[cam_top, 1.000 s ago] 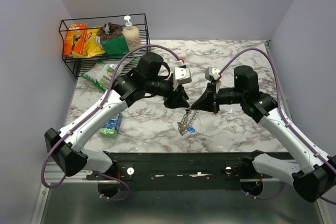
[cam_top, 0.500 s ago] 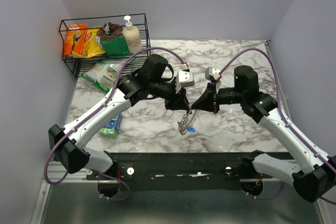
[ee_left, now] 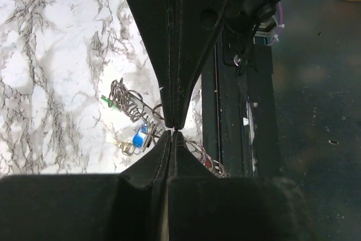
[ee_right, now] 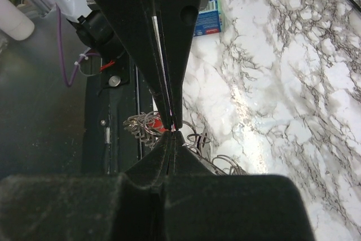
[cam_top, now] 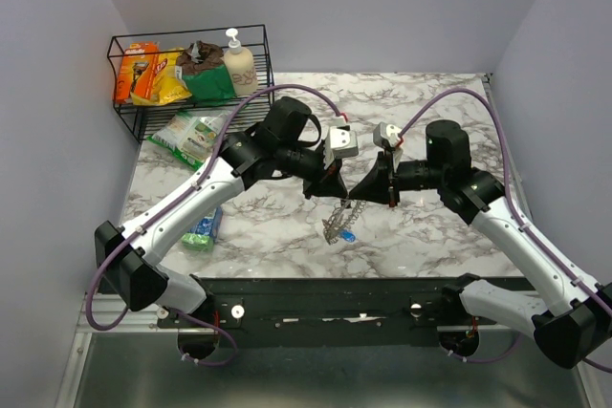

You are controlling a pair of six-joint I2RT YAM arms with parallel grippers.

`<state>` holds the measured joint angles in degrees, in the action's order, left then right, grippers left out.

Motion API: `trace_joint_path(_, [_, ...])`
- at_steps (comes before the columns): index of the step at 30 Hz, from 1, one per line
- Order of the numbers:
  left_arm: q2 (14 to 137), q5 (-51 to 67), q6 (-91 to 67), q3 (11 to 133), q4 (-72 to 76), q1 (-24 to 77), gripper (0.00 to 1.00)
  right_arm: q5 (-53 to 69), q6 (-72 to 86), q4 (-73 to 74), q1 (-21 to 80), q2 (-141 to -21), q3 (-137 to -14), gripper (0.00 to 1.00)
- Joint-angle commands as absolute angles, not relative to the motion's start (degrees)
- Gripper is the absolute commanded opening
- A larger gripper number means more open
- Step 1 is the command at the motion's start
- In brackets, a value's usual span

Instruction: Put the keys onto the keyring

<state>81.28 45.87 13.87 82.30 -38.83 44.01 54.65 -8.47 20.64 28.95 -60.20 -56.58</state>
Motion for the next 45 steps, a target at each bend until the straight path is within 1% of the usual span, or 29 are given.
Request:
trace_joint_path(1, [82.2, 47.5, 14.6, 83.8, -39.3, 44.4, 0.00, 55.6, -8.0, 17.7, 29.4, -58.7, -56.0, 0.01])
trace_joint_path(2, [82.1, 47.5, 14.3, 83.8, -38.7, 44.4, 0.00, 55.3, -7.7, 17.5, 29.4, -58.5, -55.9, 0.01])
trace_joint_path(4, [81.1, 47.2, 12.8, 82.2, -36.5, 44.4, 0.00, 54.1, -7.6, 17.4, 29.4, -58.2, -55.9, 0.05])
trace_joint_path(5, [80.6, 47.2, 12.0, 81.2, -32.9, 44.4, 0.00, 53.8, -7.5, 17.3, 29.4, -57.3, -55.8, 0.14])
trace_joint_path(7, [78.5, 46.8, 8.7, 77.2, -28.4, 44.4, 0.00, 51.4, -7.4, 16.4, 29.4, -56.0, -55.1, 0.27])
trace_joint_path(8, [77.7, 46.4, 7.5, 75.7, -23.7, 44.4, 0.00, 50.6, -7.0, 15.8, 29.4, -55.3, -54.6, 0.38])
trace_joint_path(10, [75.4, 44.7, 4.1, 71.6, -18.8, 44.4, 0.00, 46.9, -6.4, 14.2, 29.4, -52.6, -53.6, 0.46])
trace_joint_path(11, [74.6, 44.4, 3.2, 70.4, -14.9, 44.4, 0.00, 45.5, -5.6, 14.0, 29.4, -51.7, -53.4, 0.53])
trace_joint_path(13, [72.6, 43.7, 1.0, 67.1, -10.9, 44.4, 0.00, 42.1, -4.9, 11.9, 29.4, -48.8, -52.0, 0.59])
trace_joint_path(14, [72.0, 43.5, 0.4, 66.0, -7.5, 44.3, 0.00, 41.3, -4.3, 11.2, 29.4, -47.7, -51.6, 0.64])
trace_joint_path(18, [68.5, 43.2, -2.6, 60.0, 1.7, 44.4, 0.00, 38.4, -3.1, 9.3, 29.4, -44.9, -50.5, 0.73])
trace_joint_path(21, [66.2, 43.0, -4.7, 55.4, 10.0, 44.3, 0.00, 39.5, -2.6, 9.1, 29.4, -44.7, -50.5, 0.77])
trace_joint_path(23, [65.0, 42.5, -5.4, 53.0, 16.5, 44.4, 0.00, 40.4, -2.4, 9.0, 29.4, -44.9, -50.4, 0.78])
trace_joint_path(29, [61.1, 42.6, -5.7, 45.5, 28.5, 44.4, 0.00, 41.7, -2.8, 7.9, 29.4, -44.3, -49.5, 0.80])
trace_joint_path(38, [57.4, 43.9, -4.4, 37.7, 41.3, 44.4, 0.00, 48.2, -4.1, 5.5, 29.4, -44.4, -48.8, 0.80])
trace_joint_path(45, [56.9, 47.4, -3.1, 35.2, 47.8, 44.3, 0.00, 54.8, -6.1, 2.8, 29.4, -42.9, -47.2, 0.85])
